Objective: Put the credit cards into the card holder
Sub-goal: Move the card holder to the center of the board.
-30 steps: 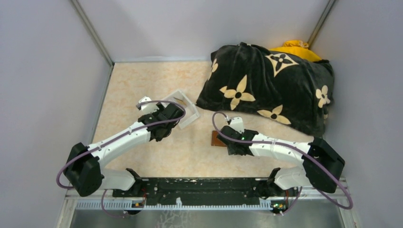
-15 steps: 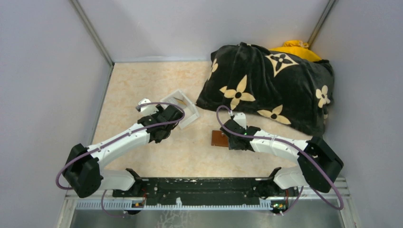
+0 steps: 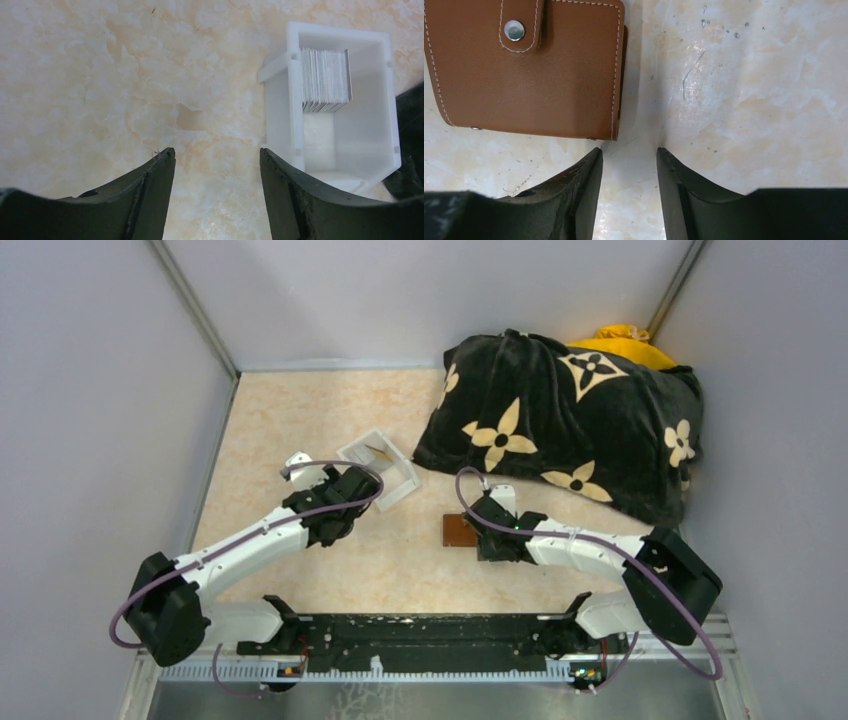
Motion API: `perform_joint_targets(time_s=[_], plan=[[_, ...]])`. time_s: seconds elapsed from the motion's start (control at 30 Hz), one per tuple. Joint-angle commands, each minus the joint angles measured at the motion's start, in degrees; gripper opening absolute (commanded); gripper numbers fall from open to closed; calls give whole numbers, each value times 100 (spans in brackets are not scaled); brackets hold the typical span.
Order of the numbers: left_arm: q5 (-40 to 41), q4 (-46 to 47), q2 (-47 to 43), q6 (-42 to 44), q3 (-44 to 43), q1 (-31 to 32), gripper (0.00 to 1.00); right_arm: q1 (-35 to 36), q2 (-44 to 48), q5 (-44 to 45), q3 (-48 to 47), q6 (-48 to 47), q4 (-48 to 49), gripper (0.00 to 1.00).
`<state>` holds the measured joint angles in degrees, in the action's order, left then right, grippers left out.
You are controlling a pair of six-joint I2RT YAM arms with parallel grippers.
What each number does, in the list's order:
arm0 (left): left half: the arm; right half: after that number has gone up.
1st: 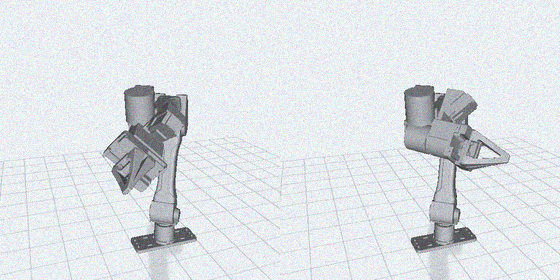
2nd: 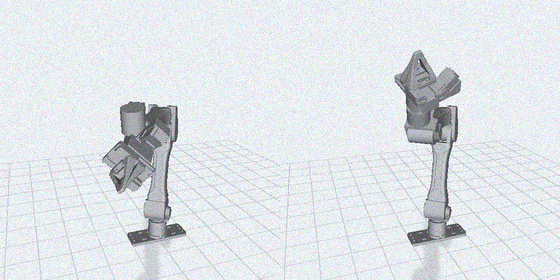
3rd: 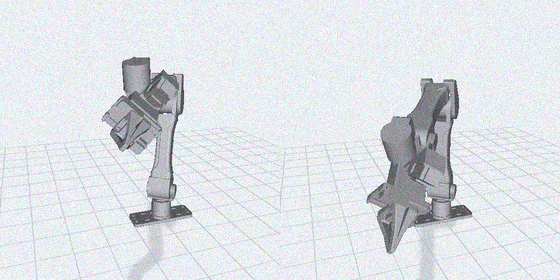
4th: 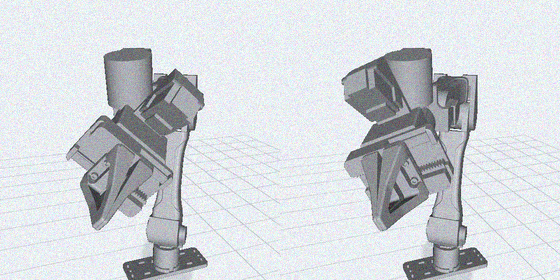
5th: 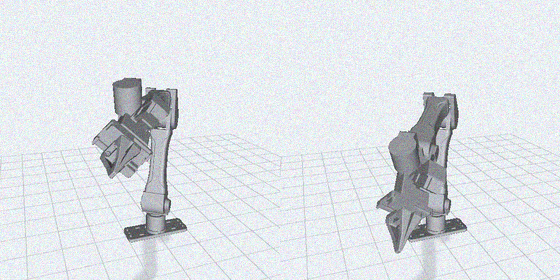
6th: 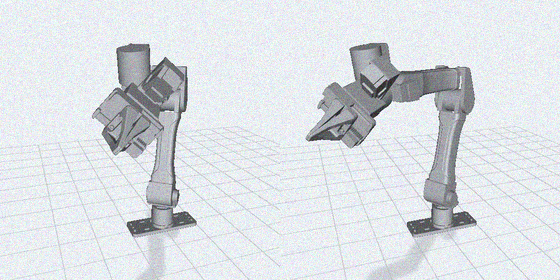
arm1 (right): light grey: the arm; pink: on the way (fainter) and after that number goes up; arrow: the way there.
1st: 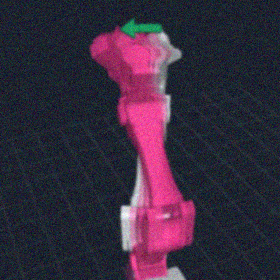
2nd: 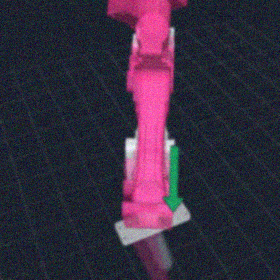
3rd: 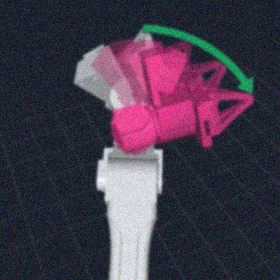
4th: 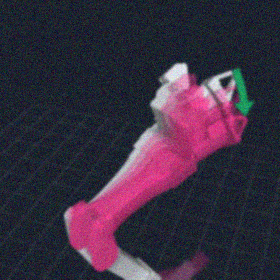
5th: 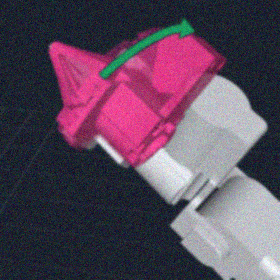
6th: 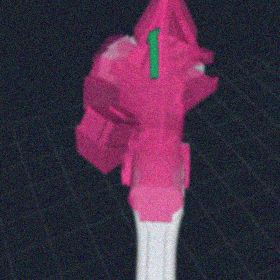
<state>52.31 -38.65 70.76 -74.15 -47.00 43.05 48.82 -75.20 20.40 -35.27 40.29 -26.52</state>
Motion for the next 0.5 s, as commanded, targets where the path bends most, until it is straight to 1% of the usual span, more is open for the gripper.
perform_joint_targets(time_s=[0.0, 0.1, 0.2, 0.47], plan=[[140, -63, -147, -666, 109, 46, 69, 98, 16, 275, -225, 115, -159, 45], [147, -14, -181, -667, 164, 46, 69, 27, 263, 611, -249, 77, -537, 45], [122, 44, -160, -673, 197, 46, 69, -134, 384, 615, -168, -8, -514, 45], [142, 50, -131, -675, 174, 46, 69, -337, -35, 560, -288, -304, -114, 45]])
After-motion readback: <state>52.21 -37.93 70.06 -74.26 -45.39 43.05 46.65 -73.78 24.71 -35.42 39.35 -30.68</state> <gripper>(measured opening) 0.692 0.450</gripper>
